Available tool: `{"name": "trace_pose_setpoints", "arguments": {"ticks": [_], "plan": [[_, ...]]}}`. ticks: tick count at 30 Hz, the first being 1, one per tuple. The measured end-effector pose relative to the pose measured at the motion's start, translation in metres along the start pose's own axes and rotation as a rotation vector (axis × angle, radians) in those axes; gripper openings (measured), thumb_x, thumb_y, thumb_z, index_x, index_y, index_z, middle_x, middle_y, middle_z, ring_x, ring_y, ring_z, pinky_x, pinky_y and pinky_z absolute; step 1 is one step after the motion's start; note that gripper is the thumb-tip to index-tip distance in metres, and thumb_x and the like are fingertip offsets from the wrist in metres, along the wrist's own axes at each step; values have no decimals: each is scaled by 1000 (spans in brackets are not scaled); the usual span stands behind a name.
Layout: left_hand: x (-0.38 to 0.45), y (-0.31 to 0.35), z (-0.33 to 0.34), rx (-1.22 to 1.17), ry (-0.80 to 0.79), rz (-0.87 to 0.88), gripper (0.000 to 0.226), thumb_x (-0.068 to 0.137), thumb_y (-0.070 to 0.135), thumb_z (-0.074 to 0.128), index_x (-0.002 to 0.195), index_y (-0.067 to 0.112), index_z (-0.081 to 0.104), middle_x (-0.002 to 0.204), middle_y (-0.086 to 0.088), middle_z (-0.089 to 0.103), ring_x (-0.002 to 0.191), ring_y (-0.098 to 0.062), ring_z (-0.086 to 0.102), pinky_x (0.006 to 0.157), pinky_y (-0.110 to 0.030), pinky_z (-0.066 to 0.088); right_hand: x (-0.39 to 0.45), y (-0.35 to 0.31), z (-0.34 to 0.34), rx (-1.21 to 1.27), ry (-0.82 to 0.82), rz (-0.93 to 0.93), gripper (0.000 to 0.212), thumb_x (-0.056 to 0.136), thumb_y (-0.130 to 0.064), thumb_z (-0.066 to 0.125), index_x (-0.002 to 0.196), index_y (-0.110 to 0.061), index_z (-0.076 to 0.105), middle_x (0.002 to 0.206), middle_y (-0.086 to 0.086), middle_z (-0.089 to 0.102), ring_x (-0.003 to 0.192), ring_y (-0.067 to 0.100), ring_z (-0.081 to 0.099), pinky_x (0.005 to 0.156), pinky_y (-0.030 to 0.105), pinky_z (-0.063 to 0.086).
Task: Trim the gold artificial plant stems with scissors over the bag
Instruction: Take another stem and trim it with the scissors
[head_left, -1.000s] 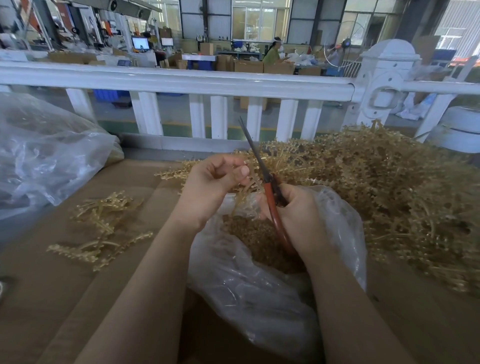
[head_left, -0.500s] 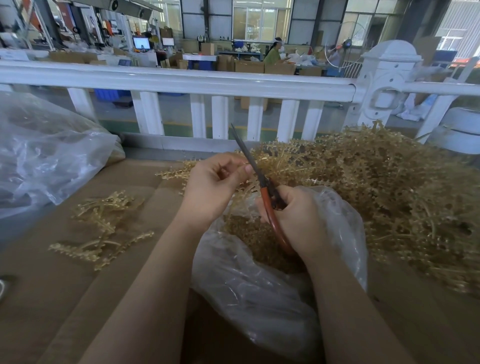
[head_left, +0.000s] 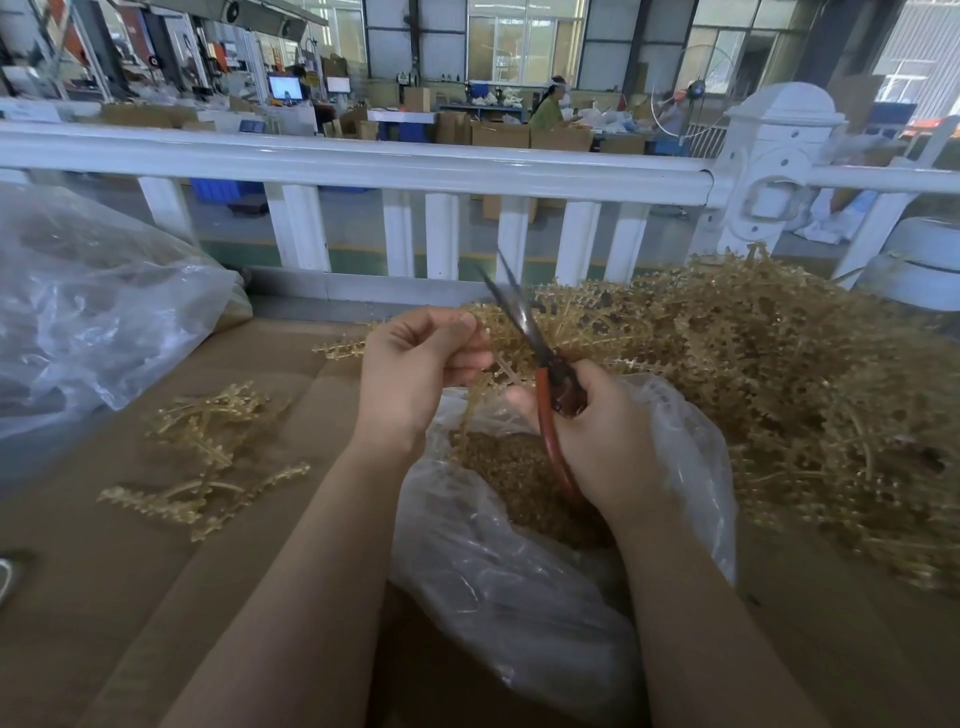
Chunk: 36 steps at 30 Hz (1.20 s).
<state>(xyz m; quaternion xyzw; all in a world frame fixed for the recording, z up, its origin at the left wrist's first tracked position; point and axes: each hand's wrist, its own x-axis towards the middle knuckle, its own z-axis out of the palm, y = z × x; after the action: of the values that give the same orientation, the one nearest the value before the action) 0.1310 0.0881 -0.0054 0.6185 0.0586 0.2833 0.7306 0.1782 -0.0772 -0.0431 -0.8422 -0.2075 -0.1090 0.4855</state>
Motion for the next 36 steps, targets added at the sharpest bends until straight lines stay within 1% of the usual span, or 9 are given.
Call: {"name": "trace_pose_setpoints", "arguments": {"ticks": [4, 7, 11, 15, 17, 19, 24, 28, 36], "plan": [[-1, 1, 1, -15, -33, 9, 19, 95, 4, 59, 83, 8, 74, 78, -13, 75, 68, -20, 71, 61, -24, 56, 0, 3, 3, -159, -12, -60, 53, 70, -83, 61, 92, -35, 59, 82, -20, 62, 80, -4, 58, 63, 19, 45], [-1, 2, 0, -62, -44, 3, 33, 94, 0, 56, 72, 16, 77, 76, -11, 75, 67, -18, 71, 59, -23, 55, 0, 4, 3, -205, -14, -91, 52, 71, -82, 62, 92, -35, 57, 84, -21, 61, 79, -8, 55, 60, 14, 39], [1, 1, -2, -50, -63, -9, 41, 94, -2, 52, 70, 18, 79, 79, -10, 76, 69, -18, 73, 60, -23, 56, 0, 3, 3, -254, -1, -135, 52, 71, -84, 60, 91, -36, 55, 84, -24, 58, 79, -13, 51, 58, 10, 34], [2, 1, -3, -46, -84, -29, 40, 95, -3, 50, 72, 16, 78, 81, -12, 76, 73, -21, 74, 61, -23, 57, -2, 0, 3, -260, 25, -136, 45, 70, -84, 60, 79, -42, 46, 75, -24, 53, 72, -13, 49, 55, 11, 30], [2, 1, -4, -50, -90, -35, 40, 95, -3, 49, 73, 15, 77, 81, -12, 76, 73, -21, 75, 61, -23, 57, -2, 0, 3, -276, 34, -136, 46, 70, -82, 63, 74, -41, 42, 71, -23, 52, 68, -10, 49, 53, 14, 32], [2, 0, -3, -48, -91, -45, 37, 96, -2, 50, 76, 14, 77, 81, -12, 76, 73, -21, 75, 62, -23, 57, -1, 1, 3, -308, 42, -125, 48, 72, -79, 65, 74, -35, 46, 70, -20, 53, 66, -6, 50, 52, 19, 38], [1, -1, 1, -62, -91, -75, 29, 97, -1, 51, 82, 10, 74, 80, -11, 76, 74, -21, 75, 60, -22, 56, 0, 0, 2, -345, 71, -106, 51, 76, -75, 68, 85, -26, 59, 77, -14, 63, 72, 5, 61, 63, 33, 56], [1, 0, 0, -96, -107, -81, 27, 97, 0, 52, 84, 8, 74, 83, -12, 77, 75, -21, 75, 60, -22, 57, 0, -1, 1, -338, 71, -110, 61, 71, -81, 60, 84, -21, 60, 78, -11, 65, 71, 10, 63, 65, 37, 58], [1, -2, 0, -133, -111, -97, 26, 97, 1, 52, 86, 8, 74, 86, -14, 77, 77, -21, 75, 61, -22, 57, -1, 1, 4, -300, 113, -144, 60, 69, -80, 61, 75, -21, 59, 70, -15, 61, 64, 5, 58, 59, 33, 56]]}}
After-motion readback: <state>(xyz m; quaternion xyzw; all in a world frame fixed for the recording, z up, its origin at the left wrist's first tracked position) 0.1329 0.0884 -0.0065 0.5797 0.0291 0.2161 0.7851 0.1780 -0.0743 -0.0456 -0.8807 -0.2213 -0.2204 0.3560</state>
